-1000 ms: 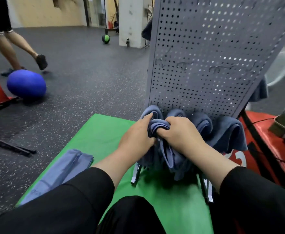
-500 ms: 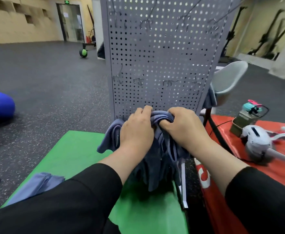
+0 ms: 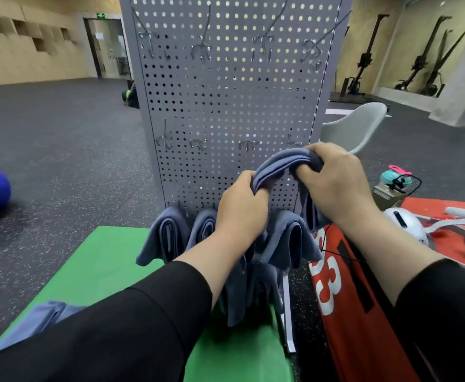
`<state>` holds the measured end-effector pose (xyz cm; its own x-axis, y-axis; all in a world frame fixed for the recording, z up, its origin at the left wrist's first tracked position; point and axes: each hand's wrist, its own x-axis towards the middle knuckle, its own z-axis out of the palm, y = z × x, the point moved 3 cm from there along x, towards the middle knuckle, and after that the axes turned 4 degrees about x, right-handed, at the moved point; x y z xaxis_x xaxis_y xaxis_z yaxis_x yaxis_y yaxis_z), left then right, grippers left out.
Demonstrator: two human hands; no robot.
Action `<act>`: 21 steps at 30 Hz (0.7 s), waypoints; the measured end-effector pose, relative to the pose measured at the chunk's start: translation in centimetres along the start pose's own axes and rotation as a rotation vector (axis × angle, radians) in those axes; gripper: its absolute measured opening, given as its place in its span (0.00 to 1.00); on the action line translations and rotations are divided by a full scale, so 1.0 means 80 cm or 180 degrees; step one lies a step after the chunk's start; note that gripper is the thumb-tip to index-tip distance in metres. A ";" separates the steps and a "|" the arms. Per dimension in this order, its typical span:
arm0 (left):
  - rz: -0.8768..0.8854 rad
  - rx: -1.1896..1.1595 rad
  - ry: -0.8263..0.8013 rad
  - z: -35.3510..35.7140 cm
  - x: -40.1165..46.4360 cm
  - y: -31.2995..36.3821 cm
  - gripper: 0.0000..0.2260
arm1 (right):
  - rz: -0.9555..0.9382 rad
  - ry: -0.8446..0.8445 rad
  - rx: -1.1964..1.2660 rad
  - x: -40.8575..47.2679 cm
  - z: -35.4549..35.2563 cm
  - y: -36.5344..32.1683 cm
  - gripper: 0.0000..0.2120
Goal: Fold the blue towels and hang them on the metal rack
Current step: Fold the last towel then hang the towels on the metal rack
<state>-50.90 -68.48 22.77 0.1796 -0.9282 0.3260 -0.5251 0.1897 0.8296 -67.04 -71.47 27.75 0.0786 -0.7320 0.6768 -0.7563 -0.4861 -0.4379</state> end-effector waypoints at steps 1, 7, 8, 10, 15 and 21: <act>-0.0017 -0.0188 0.0034 0.004 0.003 0.004 0.05 | -0.0031 0.0072 0.0022 0.005 -0.004 0.002 0.09; 0.0022 -0.0959 0.0496 0.019 0.031 0.023 0.05 | -0.0329 0.0389 0.0121 0.058 -0.021 -0.001 0.10; 0.0023 -0.1037 0.0587 0.020 0.035 0.026 0.06 | -0.0375 0.0417 0.0139 0.067 -0.021 -0.004 0.11; -0.0035 -0.1132 0.0719 0.025 0.042 0.029 0.08 | -0.0420 0.0462 0.0170 0.085 -0.020 -0.008 0.12; -0.0176 -0.1201 0.0978 0.039 0.064 0.030 0.13 | -0.0342 0.0513 0.0166 0.106 -0.002 0.003 0.14; -0.0571 -0.1272 0.1028 0.065 0.071 0.010 0.16 | -0.0078 0.0438 0.0243 0.093 0.020 0.042 0.15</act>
<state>-54.62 -75.24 22.89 0.5168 -0.8236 0.2339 -0.1168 0.2028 0.9722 -67.98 -79.29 30.36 0.0028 -0.6497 0.7602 -0.7033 -0.5417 -0.4604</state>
